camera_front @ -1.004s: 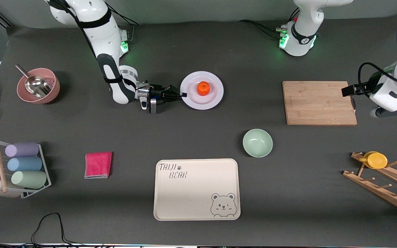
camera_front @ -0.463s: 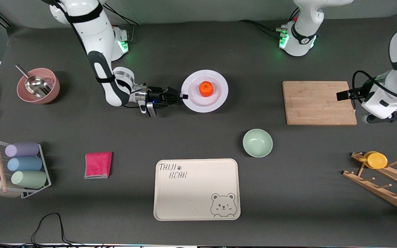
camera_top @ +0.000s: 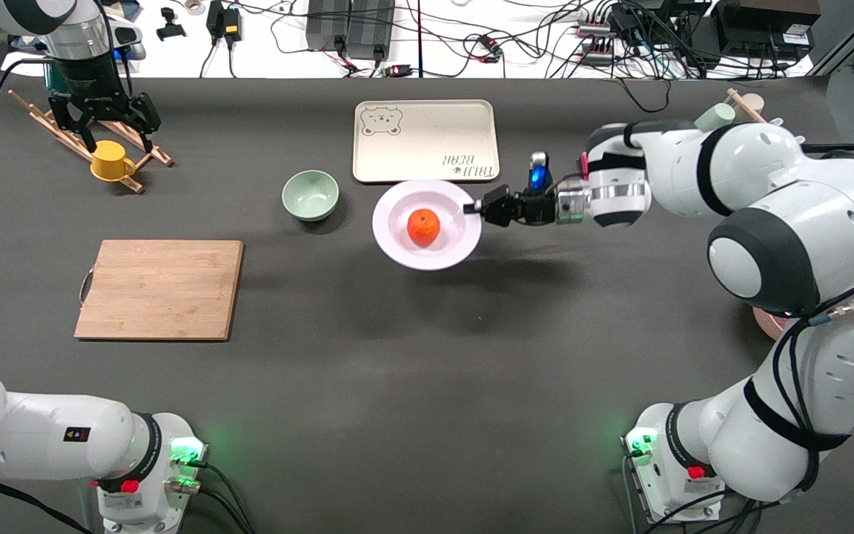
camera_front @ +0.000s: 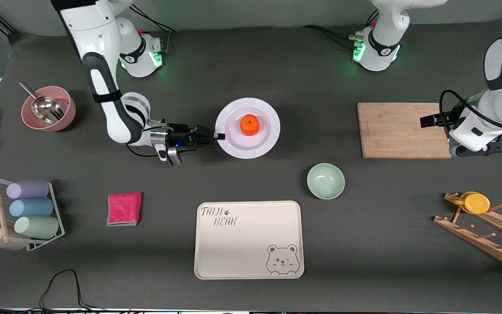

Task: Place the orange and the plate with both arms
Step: 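Slide the plate with the orange onto the bear tray with the right gripper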

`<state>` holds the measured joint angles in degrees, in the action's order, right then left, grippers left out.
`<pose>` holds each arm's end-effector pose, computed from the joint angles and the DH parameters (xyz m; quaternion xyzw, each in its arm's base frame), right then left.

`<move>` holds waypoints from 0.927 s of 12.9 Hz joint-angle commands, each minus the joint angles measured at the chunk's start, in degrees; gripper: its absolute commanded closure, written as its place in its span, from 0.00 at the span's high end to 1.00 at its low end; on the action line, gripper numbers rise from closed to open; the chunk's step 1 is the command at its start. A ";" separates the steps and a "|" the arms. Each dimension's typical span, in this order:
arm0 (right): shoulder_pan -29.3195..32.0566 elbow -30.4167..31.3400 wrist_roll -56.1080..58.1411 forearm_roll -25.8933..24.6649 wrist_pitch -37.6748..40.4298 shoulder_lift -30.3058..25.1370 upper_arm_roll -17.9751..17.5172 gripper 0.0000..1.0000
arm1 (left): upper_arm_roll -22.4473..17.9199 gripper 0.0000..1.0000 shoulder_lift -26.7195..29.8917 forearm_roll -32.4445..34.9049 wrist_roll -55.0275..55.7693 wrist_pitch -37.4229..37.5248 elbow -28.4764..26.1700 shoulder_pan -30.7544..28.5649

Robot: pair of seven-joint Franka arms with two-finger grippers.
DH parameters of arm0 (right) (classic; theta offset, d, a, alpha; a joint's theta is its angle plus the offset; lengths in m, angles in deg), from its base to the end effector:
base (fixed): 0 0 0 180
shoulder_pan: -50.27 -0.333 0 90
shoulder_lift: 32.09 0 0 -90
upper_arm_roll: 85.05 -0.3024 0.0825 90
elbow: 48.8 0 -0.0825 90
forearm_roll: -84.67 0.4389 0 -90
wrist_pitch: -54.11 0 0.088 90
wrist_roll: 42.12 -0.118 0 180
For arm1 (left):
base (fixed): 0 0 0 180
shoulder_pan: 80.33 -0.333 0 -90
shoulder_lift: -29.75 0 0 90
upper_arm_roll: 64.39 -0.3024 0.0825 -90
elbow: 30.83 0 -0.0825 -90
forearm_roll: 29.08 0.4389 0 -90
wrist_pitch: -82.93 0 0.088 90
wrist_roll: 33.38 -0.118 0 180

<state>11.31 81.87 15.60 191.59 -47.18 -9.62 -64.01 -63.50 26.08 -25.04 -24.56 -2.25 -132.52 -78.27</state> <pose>0.4894 0.2453 0.1436 -0.7631 0.0243 0.0089 0.6457 0.5884 -0.0214 0.4520 -0.9828 -0.0471 0.1706 0.0524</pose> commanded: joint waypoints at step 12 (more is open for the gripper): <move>9.33 -50.82 -21.40 -2.78 -0.31 27.68 2.79 0.00 | -0.28 1.00 -0.55 2.73 0.41 0.10 0.71 1.45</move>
<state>18.79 43.52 -0.26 187.94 -48.48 10.19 -61.27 -63.56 25.98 -23.19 -24.56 -2.27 -132.44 -77.20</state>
